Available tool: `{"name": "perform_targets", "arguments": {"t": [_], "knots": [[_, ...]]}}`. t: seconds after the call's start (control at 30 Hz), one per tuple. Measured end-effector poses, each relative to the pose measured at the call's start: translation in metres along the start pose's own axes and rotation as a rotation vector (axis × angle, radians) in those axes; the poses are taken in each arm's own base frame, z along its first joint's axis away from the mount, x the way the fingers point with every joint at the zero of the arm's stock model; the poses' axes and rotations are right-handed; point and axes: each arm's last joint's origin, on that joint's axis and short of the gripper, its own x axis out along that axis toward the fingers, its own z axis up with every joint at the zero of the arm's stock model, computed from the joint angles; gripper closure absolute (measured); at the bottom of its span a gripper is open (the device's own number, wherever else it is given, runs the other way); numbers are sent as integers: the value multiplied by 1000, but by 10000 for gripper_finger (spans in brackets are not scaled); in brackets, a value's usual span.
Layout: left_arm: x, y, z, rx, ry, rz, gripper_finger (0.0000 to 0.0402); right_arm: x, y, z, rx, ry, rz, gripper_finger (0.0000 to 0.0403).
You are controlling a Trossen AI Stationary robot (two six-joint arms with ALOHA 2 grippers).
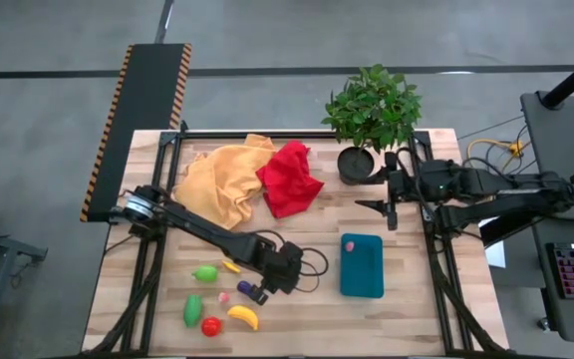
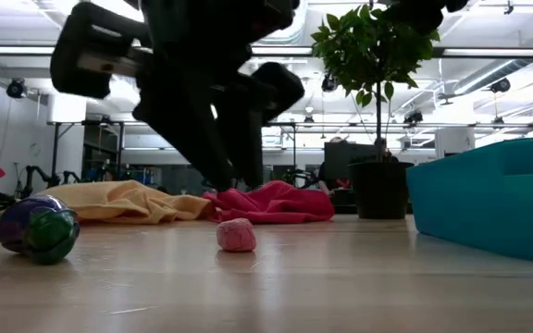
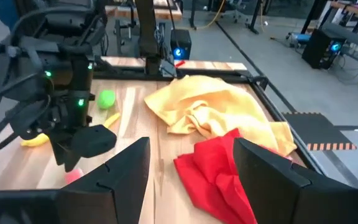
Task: Pick and placing Produce into tupperware
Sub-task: Put the right peach into the blue bin
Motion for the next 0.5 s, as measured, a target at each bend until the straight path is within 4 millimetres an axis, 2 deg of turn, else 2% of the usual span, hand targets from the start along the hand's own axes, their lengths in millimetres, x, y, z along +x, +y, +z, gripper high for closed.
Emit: {"name": "perform_targets", "arguments": {"t": [0.23, 0.5], "knots": [[23, -1, -6, -3, 49, -12, 291, 8, 1, -3, -3, 32, 2, 179], [27, -1, -6, -8, 48, -12, 291, 5, 1, -1, -2, 11, 1, 179]]}}
